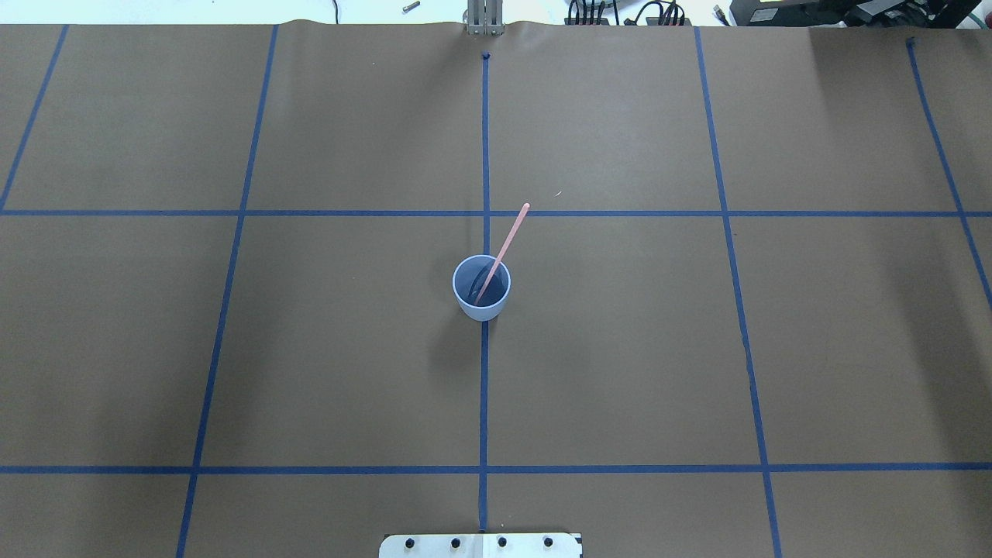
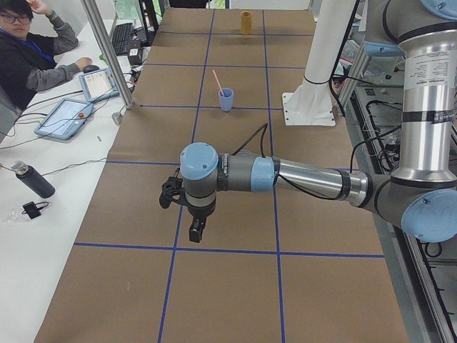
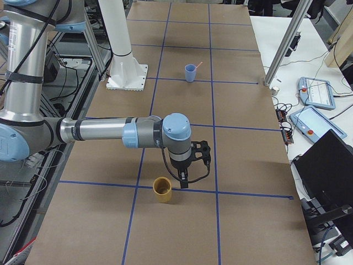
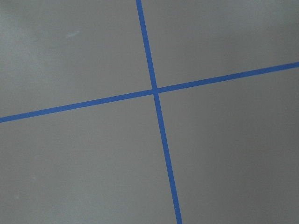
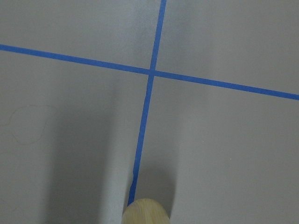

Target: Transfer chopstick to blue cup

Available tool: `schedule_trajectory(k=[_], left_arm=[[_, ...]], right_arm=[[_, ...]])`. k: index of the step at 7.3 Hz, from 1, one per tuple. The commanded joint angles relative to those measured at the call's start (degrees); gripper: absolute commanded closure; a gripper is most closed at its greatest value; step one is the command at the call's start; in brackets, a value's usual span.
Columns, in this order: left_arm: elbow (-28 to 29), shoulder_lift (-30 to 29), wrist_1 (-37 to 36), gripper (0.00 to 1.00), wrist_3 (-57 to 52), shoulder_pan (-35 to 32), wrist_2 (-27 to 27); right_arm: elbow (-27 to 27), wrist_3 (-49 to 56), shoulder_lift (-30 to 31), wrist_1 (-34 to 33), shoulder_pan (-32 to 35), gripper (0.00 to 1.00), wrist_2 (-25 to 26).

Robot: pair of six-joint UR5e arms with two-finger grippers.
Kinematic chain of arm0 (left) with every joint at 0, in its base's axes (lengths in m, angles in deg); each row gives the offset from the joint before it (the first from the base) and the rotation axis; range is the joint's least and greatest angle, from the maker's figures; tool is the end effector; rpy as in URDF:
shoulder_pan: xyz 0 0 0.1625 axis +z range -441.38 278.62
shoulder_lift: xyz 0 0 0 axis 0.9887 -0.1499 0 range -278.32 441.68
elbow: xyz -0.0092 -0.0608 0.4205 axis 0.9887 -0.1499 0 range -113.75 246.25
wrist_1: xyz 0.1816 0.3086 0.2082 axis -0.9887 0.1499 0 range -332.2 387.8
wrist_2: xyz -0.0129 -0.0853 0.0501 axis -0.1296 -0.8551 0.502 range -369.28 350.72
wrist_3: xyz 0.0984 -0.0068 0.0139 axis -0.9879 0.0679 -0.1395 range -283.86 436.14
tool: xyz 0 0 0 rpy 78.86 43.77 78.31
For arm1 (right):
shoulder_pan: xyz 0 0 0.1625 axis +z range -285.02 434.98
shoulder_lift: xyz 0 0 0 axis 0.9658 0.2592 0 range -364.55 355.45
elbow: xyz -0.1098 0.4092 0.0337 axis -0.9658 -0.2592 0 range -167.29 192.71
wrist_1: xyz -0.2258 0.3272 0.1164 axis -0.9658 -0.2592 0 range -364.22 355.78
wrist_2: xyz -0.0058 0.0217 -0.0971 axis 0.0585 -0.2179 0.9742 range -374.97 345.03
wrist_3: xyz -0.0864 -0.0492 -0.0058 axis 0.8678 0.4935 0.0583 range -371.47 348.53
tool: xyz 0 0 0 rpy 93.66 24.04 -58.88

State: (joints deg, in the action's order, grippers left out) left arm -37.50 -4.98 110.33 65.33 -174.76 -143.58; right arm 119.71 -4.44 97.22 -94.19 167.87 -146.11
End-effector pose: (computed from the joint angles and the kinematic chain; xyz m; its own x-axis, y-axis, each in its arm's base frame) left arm -0.0910 -0.4597 0.5819 0.7149 0.1807 -0.6754 -0.0765 0.9804 0.1813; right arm 0.0884 -0.4061 0.6084 0.7557 -0.1438 0.6389 0.0425 0.9843 0.1712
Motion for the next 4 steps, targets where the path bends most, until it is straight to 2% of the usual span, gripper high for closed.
schedule_trajectory(k=[1, 4], left_arm=[[0.04, 0.09, 0.00, 0.01, 0.00, -0.04, 0.09], [0.13, 0.00, 0.00, 0.01, 0.00, -0.04, 0.09]], right_arm=[[0.04, 0.00, 0.09, -0.03, 0.01, 0.00, 0.00], [0.39, -0.09, 0.09, 0.05, 0.01, 0.00, 0.00]])
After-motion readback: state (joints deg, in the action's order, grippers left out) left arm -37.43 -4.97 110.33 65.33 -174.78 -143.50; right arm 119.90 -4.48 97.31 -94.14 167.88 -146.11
